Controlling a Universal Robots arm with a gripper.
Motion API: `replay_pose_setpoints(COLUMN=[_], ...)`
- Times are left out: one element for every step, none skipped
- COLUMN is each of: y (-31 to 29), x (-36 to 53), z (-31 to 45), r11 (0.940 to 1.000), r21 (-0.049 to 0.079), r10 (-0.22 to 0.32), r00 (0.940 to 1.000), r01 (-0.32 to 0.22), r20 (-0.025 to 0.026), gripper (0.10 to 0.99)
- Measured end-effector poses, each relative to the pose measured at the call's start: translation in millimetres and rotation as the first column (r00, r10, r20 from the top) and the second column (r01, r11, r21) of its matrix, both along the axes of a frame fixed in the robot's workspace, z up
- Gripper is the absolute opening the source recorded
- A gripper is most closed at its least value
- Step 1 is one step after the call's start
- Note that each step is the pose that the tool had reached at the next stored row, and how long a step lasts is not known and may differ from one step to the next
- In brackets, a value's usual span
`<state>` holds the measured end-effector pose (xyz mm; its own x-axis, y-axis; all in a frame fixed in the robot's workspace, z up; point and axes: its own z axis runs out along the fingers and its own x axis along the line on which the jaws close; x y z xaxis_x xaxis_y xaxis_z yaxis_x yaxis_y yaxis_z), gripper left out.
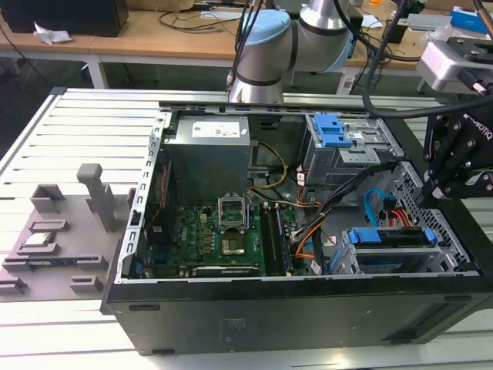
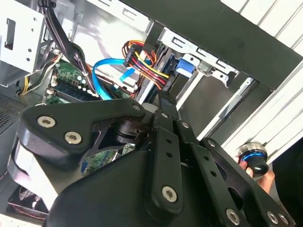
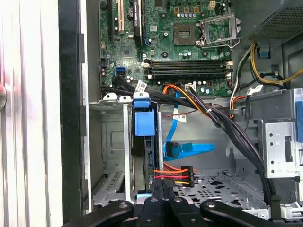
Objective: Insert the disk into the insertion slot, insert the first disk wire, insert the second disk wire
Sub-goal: 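Insert the second disk wire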
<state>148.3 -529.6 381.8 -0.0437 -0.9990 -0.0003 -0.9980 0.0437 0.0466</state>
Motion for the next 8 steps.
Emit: replay_pose_setpoints(y=[0.0,0.0,0.0,0.0,0.0,0.4,0.9,1.8], x=[-1.2,-2.2,-3.1,-4.1,-5.2,-5.7,-6.4,-7.3], z=[-0.1,-0.1,-0.2,-0.1,-0.1,-0.1,-0.1,-0.2], r11=[1.0000,1.0000,1.0000,1.0000,1.0000,1.0000,1.0000,1.0000], r21=[0.000,0.000,0.000,0.000,0.000,0.000,0.000,0.000], r10=[0.000,0.000,0.000,0.000,0.000,0.000,0.000,0.000], r00=[1.0000,1.0000,1.0000,1.0000,1.0000,1.0000,1.0000,1.0000], r01=[0.000,0.000,0.000,0.000,0.000,0.000,0.000,0.000], r20=[0.0000,0.0000,0.0000,0.0000,0.0000,0.0000,0.0000,0.0000], gripper=[0.106,0.106,0.106,0.106,0.106,0.106,0.106,0.106])
